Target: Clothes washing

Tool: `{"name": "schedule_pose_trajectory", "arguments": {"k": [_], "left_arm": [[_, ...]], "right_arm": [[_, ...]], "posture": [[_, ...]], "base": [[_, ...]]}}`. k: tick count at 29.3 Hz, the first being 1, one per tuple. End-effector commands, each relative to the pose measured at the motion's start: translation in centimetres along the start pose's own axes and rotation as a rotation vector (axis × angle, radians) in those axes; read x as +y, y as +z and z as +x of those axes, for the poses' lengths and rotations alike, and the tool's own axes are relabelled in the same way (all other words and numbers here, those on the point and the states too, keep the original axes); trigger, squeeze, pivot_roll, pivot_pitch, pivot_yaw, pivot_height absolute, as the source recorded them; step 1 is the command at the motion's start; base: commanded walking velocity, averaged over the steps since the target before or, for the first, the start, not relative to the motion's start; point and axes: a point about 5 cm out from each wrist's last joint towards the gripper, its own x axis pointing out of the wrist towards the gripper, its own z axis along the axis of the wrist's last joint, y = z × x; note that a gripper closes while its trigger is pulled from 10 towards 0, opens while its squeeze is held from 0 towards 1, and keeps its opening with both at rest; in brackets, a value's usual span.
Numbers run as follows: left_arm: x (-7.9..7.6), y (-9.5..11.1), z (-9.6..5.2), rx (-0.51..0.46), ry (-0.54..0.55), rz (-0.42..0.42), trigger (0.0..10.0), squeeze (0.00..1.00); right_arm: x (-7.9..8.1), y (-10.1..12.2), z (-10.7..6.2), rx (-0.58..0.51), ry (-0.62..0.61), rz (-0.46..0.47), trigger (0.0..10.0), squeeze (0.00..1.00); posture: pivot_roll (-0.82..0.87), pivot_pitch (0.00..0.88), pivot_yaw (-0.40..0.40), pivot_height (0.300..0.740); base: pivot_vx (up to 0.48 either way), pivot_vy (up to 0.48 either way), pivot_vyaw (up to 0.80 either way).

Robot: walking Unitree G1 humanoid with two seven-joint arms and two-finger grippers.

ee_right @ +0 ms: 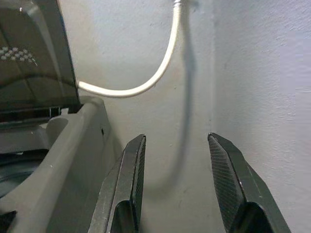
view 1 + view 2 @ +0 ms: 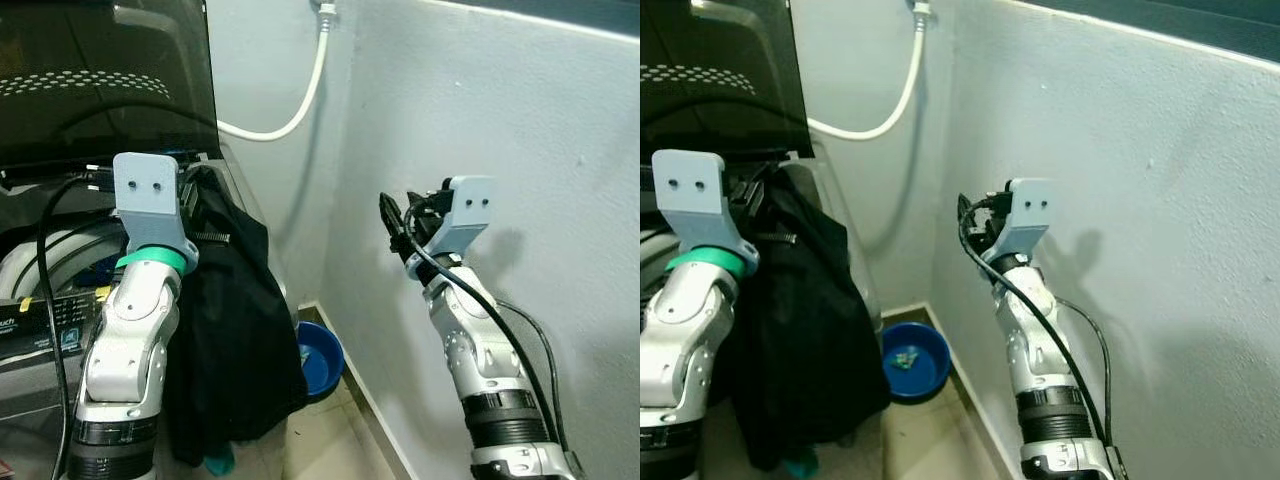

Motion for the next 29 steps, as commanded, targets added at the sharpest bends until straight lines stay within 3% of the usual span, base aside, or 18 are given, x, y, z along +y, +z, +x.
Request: {"name": "schedule_pose_trajectory", "arguments": {"k": [1, 7, 11, 29], "left_arm": [[0.09, 0.65, -0.18, -0.032, 0.006, 0.008, 10.0, 0.0], [0.01, 0.67, -0.24, -0.033, 0.004, 0.008, 10.0, 0.0], [-0.05, 0.64, -0.27, -0.029, 0.003, -0.002, 10.0, 0.0], [-0.62, 0.23, -0.58, 0.003, -0.002, -0.045, 10.0, 0.0]], "right_arm": [[0.49, -0.1, -0.11, 0.007, 0.035, -0.021, 10.0, 0.0], [1.05, -0.14, -0.27, -0.003, 0.066, -0.033, 10.0, 0.0], [1.11, -0.23, -0.33, 0.0, 0.067, -0.012, 10.0, 0.0], [1.19, -0.35, -0.61, -0.001, 0.091, -0.004, 10.0, 0.0]], "posture": [[0.03, 0.042, -0.013, 0.74], [0.03, 0.037, -0.013, 0.74], [0.03, 0.035, -0.013, 0.74], [0.03, 0.044, -0.016, 0.74]], "base": [[0.409, 0.0, 0.0], [0.412, 0.0, 0.67], [0.384, 0.0, 0.0], [0.0, 0.0, 0.0]]}}
